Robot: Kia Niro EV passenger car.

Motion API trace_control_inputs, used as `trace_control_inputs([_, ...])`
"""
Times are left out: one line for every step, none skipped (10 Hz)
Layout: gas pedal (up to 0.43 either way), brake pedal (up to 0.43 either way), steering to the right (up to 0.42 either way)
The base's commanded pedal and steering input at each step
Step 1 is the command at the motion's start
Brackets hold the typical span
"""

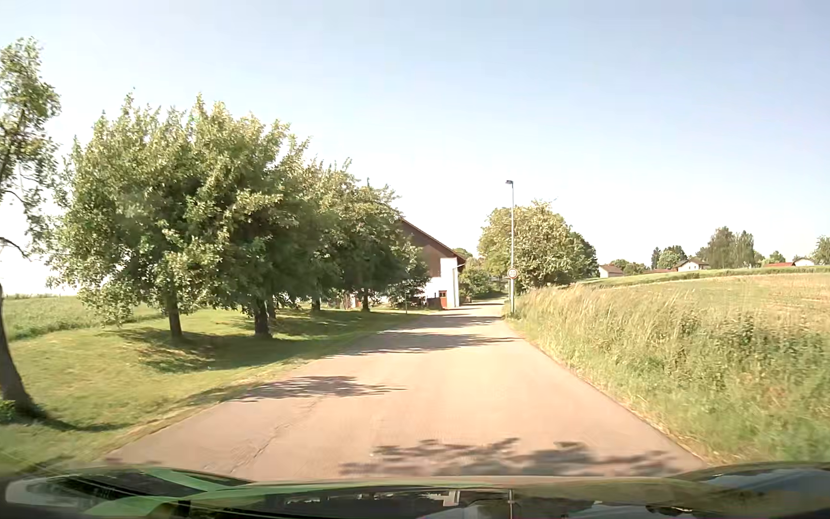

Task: Follow the waypoints while adhering to traffic rules and regulations

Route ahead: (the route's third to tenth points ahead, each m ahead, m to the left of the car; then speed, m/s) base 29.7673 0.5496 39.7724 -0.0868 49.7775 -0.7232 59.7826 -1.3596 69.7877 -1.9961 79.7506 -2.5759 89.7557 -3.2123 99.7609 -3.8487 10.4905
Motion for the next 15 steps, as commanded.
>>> trace_control_inputs([0.138, 0.0, 0.004])
trace_control_inputs([0.138, 0.0, 0.004])
trace_control_inputs([0.13, 0.0, 0.004])
trace_control_inputs([0.13, 0.0, 0.004])
trace_control_inputs([0.13, 0.0, 0.004])
trace_control_inputs([0.13, 0.0, 0.004])
trace_control_inputs([0.13, 0.0, 0.004])
trace_control_inputs([0.13, 0.0, 0.004])
trace_control_inputs([0.13, 0.0, 0.004])
trace_control_inputs([0.13, 0.0, 0.004])
trace_control_inputs([0.13, 0.0, 0.004])
trace_control_inputs([0.13, 0.0, 0.005])
trace_control_inputs([0.13, 0.0, 0.005])
trace_control_inputs([0.13, 0.0, 0.005])
trace_control_inputs([0.13, 0.0, 0.005])
